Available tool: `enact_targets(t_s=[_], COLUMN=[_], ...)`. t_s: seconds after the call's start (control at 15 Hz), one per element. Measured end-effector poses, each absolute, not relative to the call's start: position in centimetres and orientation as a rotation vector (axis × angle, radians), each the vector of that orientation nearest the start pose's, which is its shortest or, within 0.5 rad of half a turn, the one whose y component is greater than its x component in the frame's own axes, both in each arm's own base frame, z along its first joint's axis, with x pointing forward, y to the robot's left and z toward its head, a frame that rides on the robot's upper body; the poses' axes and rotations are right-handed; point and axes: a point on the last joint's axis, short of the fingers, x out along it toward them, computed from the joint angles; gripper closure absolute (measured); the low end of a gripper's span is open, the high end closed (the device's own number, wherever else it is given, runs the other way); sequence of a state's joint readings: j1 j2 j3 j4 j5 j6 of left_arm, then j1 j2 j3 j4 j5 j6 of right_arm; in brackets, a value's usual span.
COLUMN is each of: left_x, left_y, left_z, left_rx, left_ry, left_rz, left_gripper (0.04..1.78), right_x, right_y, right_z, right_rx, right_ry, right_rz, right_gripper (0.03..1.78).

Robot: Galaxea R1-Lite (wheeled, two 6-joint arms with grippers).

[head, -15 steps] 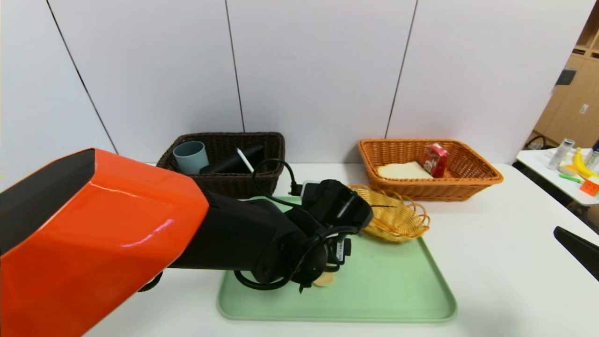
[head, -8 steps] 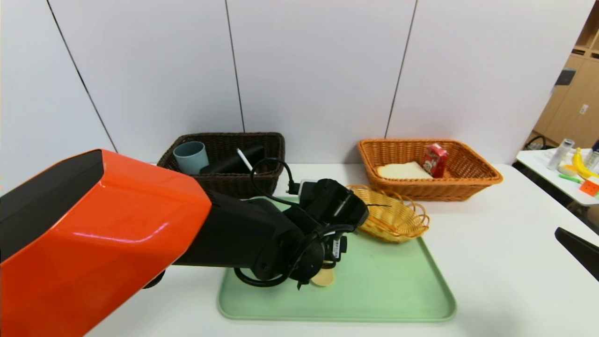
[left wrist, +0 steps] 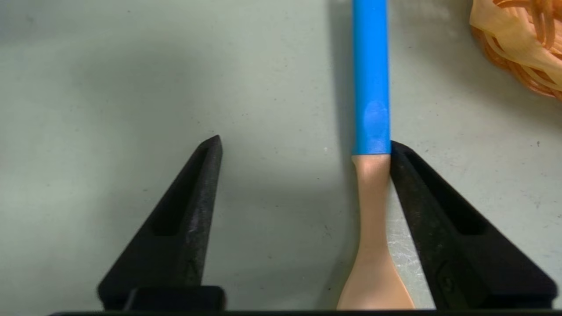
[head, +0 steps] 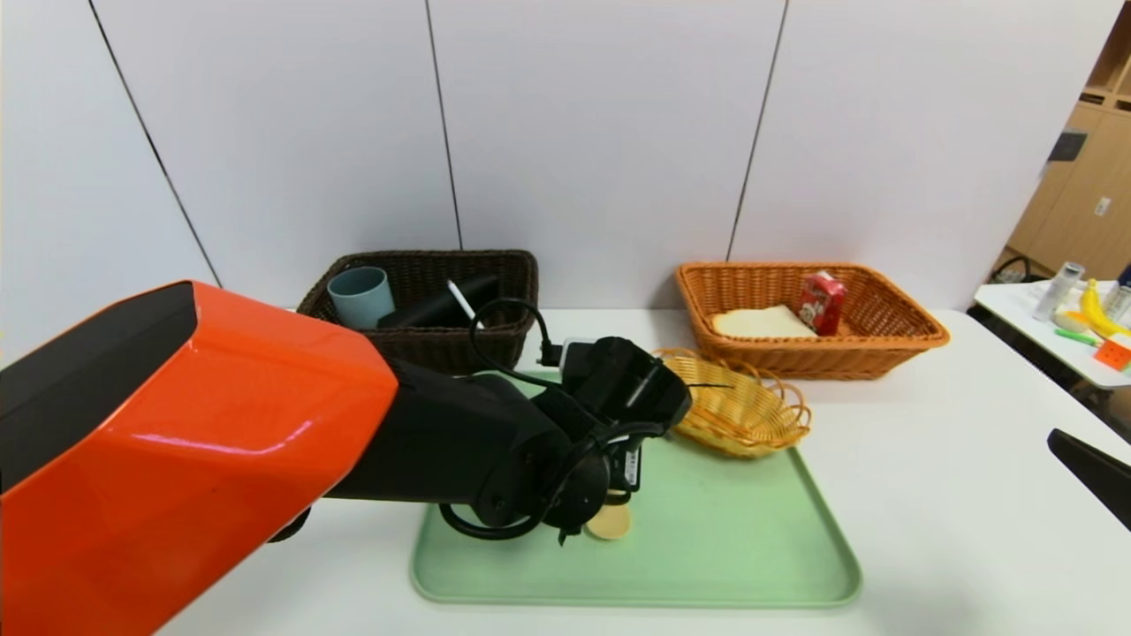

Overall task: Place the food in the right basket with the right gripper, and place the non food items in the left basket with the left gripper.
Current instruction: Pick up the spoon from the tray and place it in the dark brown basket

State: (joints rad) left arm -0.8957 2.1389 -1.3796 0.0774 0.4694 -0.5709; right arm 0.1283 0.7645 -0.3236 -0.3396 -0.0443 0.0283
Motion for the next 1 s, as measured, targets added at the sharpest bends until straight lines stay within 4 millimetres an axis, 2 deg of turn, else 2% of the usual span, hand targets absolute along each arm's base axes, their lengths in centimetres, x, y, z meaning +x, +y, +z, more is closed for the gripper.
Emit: enact_targets(t_s=[0.33,0.47,0.8,1.0], left_x=[26.2,26.1,25.8,25.6], left_y=[-31.1,-31.0,-30.7,-30.4], left_z=[11.3,11.4,12.4,13.9], left_rx=[-0.010,-0.010,0.007,0.006], left_ry=[0.735,0.734,0.720,0.687], left_rz=[-0.198,-0.199,-0.217,-0.232], left_gripper=[1.10,1.62,1.62,1.62], right_x=[7.5,7.5,7.5,7.5], right_y=[0.9,0.9,0.9,0.9], right_z=[19.0,19.0,18.8,18.7], right_rx=[0.019,0.019,0.018,0.018], right_ry=[0.105,0.106,0.111,0.118], right_rz=[0.094,0.094,0.095,0.095], right_gripper=[0.10,0.10,0.10,0.10])
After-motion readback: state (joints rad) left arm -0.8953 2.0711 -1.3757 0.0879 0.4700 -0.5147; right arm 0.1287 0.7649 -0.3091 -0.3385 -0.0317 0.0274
